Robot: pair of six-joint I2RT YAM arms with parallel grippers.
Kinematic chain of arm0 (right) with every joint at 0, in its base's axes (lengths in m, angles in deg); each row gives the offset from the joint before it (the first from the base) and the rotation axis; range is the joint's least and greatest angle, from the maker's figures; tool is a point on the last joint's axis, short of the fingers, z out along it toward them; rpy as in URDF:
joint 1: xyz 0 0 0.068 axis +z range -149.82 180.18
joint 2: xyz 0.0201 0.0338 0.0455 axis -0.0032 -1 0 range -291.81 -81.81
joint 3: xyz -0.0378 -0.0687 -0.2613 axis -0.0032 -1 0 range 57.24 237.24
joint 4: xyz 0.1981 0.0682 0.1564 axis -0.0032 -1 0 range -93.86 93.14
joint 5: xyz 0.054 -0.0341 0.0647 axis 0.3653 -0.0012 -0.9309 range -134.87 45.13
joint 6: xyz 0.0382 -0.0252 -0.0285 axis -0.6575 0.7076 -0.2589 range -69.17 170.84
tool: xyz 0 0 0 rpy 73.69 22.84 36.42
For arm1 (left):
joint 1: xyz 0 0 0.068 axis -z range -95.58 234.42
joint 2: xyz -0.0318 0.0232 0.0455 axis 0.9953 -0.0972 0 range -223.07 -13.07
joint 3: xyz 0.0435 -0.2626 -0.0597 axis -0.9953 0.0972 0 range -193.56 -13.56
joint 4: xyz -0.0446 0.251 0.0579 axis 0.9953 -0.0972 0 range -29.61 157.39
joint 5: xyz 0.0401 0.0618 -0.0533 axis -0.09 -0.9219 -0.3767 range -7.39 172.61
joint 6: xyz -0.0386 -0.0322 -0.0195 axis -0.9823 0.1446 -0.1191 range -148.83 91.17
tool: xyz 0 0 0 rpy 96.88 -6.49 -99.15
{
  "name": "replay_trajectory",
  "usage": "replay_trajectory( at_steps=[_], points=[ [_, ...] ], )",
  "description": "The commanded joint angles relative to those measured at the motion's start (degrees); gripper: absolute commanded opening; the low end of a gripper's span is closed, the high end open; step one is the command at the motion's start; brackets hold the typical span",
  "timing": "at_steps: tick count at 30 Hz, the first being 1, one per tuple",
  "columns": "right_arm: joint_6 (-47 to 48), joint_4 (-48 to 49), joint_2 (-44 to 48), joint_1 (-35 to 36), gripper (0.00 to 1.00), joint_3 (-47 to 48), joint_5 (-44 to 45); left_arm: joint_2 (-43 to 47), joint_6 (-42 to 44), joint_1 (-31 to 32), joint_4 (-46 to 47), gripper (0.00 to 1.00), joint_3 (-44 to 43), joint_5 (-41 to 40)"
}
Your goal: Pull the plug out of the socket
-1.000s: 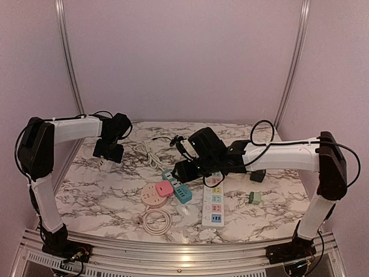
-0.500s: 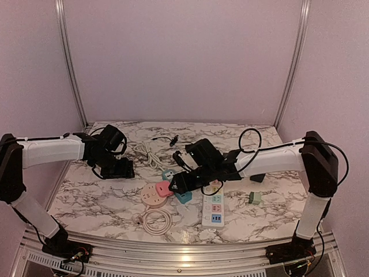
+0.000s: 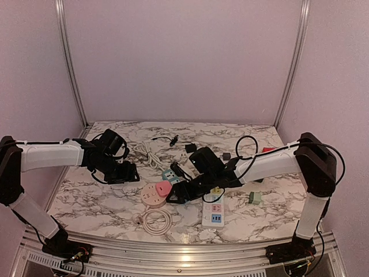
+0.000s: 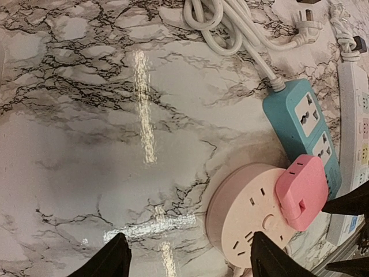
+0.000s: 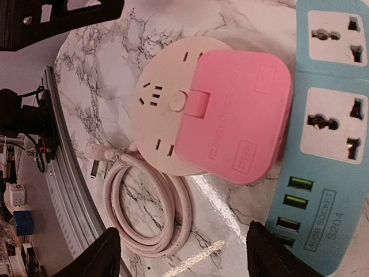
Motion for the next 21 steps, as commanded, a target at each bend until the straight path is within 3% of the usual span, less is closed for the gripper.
replay_trajectory(
  at_steps=[1, 7, 12, 21],
  points=[
    [0.1, 1.0, -3.3, 1.2, 0.72, 1.7, -1.8, 0.1, -0.6, 0.1, 1.7, 0.73, 0.3, 1.5],
    [0.0, -0.2, -3.9, 0.7, 0.72, 1.9, 0.7, 0.1, -0.5, 0.1, 1.7, 0.73, 0.2, 1.6],
    [-1.5, 2.6, -3.5, -4.0, 0.72, 0.7, 2.4, 0.3, -1.1, 0.2, 2.4, 0.73, 0.7, 2.6],
    [-4.5, 7.5, -8.7, -8.4, 0.72, 6.5, -3.0, 1.6, -3.4, 1.2, 5.8, 0.73, 4.1, 5.0]
  ],
)
